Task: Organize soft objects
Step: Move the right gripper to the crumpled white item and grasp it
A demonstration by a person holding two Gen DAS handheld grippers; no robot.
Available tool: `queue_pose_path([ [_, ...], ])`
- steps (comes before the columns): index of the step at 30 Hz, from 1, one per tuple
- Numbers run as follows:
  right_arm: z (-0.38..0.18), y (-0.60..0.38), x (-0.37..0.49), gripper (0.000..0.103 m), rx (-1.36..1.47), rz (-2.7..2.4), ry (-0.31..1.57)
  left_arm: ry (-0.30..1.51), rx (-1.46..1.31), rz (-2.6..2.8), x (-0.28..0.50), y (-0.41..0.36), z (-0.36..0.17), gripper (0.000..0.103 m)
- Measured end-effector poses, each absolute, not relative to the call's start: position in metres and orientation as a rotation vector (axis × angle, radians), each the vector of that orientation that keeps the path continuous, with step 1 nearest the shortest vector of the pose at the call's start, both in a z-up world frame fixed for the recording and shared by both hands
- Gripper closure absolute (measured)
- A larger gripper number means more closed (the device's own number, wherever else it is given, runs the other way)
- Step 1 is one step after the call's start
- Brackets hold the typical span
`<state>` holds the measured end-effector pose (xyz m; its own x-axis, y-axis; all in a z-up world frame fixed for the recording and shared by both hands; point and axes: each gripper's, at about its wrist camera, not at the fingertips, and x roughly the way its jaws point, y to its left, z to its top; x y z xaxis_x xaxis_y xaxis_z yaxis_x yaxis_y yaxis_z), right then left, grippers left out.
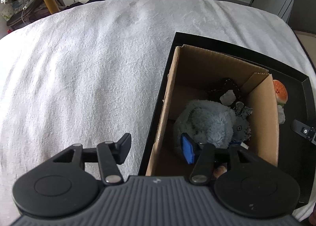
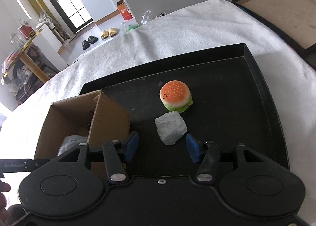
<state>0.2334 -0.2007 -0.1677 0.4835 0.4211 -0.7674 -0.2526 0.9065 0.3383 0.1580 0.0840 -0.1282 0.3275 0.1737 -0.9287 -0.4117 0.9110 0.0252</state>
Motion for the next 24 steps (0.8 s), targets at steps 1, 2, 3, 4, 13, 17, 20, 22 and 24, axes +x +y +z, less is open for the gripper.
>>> queue_pose_path([
  [1,-0.171,-0.201,0.235,0.046,0.189,0.417,0.983,1.181,-0.225,0.392,0.160,0.083,-0.129,0.049],
  [2,-0.174,-0.201,0.236,0.046,0.191,0.421,0.982,1.183,-0.218,0.396,0.161,0.082,-0.129,0.049],
  [3,-0.177,-0.202,0.238,0.045,0.196,0.426,0.981,1.186,-0.210,0.400,0.162,0.081,-0.129,0.049],
  [4,-0.180,-0.202,0.241,0.045,0.202,0.429,0.983,1.189,-0.203,0.404,0.164,0.080,-0.130,0.048],
  [13,-0.200,-0.199,0.257,0.045,0.203,0.454,0.998,1.215,-0.159,0.431,0.176,0.072,-0.135,0.047],
  [17,-0.206,-0.198,0.260,0.045,0.198,0.461,1.000,1.225,-0.140,0.434,0.180,0.069,-0.137,0.047],
  [20,-0.208,-0.198,0.261,0.045,0.191,0.460,1.003,1.229,-0.132,0.439,0.182,0.069,-0.138,0.047],
  [22,-0.209,-0.197,0.261,0.045,0.180,0.463,1.002,1.231,-0.128,0.444,0.182,0.068,-0.138,0.046],
  [24,-0.211,-0.195,0.262,0.045,0.170,0.469,1.001,1.233,-0.126,0.449,0.183,0.069,-0.137,0.046],
])
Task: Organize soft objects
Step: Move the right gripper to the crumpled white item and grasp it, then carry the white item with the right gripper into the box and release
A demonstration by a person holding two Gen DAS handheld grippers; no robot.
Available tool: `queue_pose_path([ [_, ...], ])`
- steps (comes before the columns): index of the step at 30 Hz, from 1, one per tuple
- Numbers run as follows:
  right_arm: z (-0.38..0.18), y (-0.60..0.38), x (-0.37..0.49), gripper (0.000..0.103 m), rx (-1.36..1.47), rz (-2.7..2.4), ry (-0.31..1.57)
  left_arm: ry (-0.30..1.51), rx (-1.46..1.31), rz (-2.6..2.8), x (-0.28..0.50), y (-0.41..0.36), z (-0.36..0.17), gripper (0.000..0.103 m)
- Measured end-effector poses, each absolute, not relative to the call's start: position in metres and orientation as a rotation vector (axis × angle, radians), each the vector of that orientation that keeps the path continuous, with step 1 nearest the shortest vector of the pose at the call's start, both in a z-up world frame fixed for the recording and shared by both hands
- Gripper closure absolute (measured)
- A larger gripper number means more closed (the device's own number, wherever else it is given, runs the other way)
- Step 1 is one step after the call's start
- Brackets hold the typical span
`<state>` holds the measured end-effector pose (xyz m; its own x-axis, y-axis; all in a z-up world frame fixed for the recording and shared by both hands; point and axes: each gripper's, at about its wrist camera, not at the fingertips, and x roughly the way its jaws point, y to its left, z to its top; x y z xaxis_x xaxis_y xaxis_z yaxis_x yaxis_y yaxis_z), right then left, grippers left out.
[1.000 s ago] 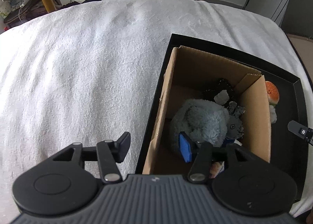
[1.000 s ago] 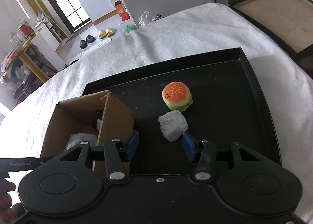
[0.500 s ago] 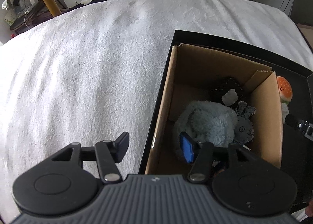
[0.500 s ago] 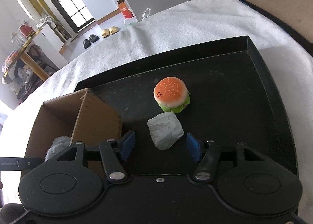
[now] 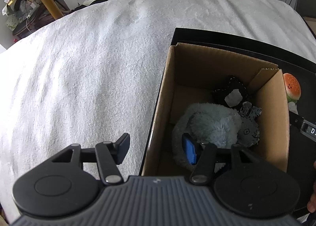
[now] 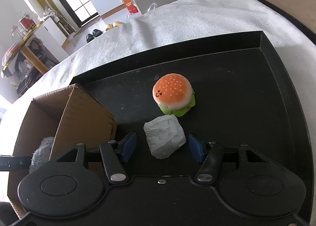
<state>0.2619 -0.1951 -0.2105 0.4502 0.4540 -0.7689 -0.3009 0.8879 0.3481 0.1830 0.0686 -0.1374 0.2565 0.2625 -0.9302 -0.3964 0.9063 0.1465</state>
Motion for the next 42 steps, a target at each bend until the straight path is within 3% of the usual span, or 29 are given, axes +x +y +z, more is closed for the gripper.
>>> queue_pose_path([
  [5,-0.214,-0.193,0.262,0.046,0.132,0.457,1.009,1.231,-0.117,0.449,0.182,0.067,-0.134,0.046],
  [7,-0.213,-0.194,0.261,0.059,0.123,0.456,1.007,1.229,-0.115,0.448,0.180,0.066,-0.133,0.046],
  [42,-0.126,-0.196,0.218,0.060,0.155,0.451,0.948,1.143,-0.207,0.399,0.145,0.075,-0.098,0.046],
])
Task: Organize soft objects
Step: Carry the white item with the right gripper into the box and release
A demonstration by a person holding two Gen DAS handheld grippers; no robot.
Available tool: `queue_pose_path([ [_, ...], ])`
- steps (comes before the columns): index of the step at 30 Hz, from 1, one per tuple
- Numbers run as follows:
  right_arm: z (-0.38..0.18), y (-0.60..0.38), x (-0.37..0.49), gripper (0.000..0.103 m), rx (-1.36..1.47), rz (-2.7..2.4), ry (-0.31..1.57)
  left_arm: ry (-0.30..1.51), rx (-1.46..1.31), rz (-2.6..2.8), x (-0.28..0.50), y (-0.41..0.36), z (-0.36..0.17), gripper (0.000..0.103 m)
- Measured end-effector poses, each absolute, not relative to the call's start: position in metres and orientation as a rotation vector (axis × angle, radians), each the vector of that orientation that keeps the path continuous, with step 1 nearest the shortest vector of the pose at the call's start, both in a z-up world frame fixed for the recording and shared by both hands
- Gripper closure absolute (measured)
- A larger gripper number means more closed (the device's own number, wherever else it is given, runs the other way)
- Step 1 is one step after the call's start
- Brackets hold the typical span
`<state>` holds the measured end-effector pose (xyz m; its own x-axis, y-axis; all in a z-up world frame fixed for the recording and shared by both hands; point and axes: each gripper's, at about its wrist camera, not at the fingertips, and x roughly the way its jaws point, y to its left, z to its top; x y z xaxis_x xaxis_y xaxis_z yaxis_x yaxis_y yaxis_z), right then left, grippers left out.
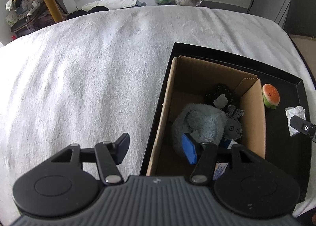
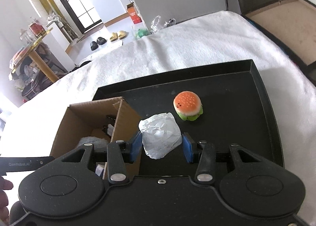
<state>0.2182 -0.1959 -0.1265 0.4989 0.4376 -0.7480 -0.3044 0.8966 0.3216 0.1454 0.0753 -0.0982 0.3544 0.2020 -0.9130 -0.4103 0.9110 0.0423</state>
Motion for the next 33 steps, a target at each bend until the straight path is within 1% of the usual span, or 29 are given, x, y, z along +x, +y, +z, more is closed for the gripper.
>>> queue_pose_path([
  [18,-0.096,-0.174,0.193,0.059,0.117,0.487,0.931,1.117,-0.291,0.345,0.129,0.086,-0.098,0.046],
  [33,-0.089,-0.144,0.170,0.059,0.069,0.524,0.941,1.116,-0.372,0.318,0.116,0.103,-0.111,0.046],
])
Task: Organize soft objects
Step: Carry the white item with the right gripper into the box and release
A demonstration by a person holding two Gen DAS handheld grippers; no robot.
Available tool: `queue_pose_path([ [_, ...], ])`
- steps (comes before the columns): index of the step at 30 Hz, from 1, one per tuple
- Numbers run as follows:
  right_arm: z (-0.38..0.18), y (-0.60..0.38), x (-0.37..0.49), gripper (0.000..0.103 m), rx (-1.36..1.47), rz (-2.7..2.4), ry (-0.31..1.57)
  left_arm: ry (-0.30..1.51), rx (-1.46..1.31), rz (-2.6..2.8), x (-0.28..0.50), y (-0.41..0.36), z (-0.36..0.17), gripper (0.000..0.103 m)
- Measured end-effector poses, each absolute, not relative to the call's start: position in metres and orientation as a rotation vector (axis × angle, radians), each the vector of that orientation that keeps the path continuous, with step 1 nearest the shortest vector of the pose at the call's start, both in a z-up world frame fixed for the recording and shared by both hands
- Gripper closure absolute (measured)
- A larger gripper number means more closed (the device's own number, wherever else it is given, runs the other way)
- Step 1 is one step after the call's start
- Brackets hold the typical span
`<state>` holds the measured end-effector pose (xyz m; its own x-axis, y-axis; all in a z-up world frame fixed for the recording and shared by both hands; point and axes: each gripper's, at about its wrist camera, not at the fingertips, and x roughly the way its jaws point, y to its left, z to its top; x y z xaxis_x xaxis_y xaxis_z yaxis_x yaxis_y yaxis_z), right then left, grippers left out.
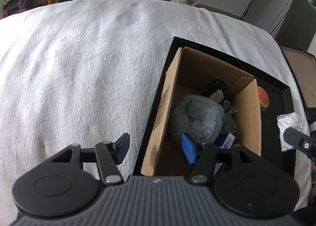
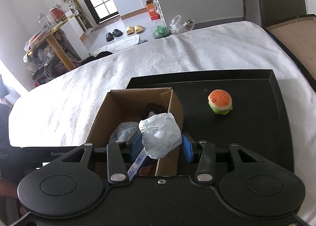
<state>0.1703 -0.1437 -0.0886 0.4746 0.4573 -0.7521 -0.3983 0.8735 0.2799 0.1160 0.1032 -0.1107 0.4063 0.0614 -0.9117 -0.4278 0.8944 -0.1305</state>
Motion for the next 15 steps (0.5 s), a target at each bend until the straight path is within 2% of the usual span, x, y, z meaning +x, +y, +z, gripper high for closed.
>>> queue_pose_path([
  [9,-0.088,-0.125,0.160,0.059,0.063,0.552,0.967,1.120,-0.411,0.275,0.111,0.109,-0.118,0.051],
  [12,-0.089,-0.119,0.156,0.059,0.063,0.564,0.980,1.119,-0.427,0.260,0.108,0.112,-0.119,0.066],
  [14,-0.090,-0.114,0.153,0.059,0.061,0.572,0.990,1.122,-0.436,0.248,0.108,0.113,-0.120,0.080],
  [15,-0.090,-0.111,0.152,0.059,0.059,0.576,0.993,1.126,-0.444,0.242,0.108,0.114,-0.121,0.082],
])
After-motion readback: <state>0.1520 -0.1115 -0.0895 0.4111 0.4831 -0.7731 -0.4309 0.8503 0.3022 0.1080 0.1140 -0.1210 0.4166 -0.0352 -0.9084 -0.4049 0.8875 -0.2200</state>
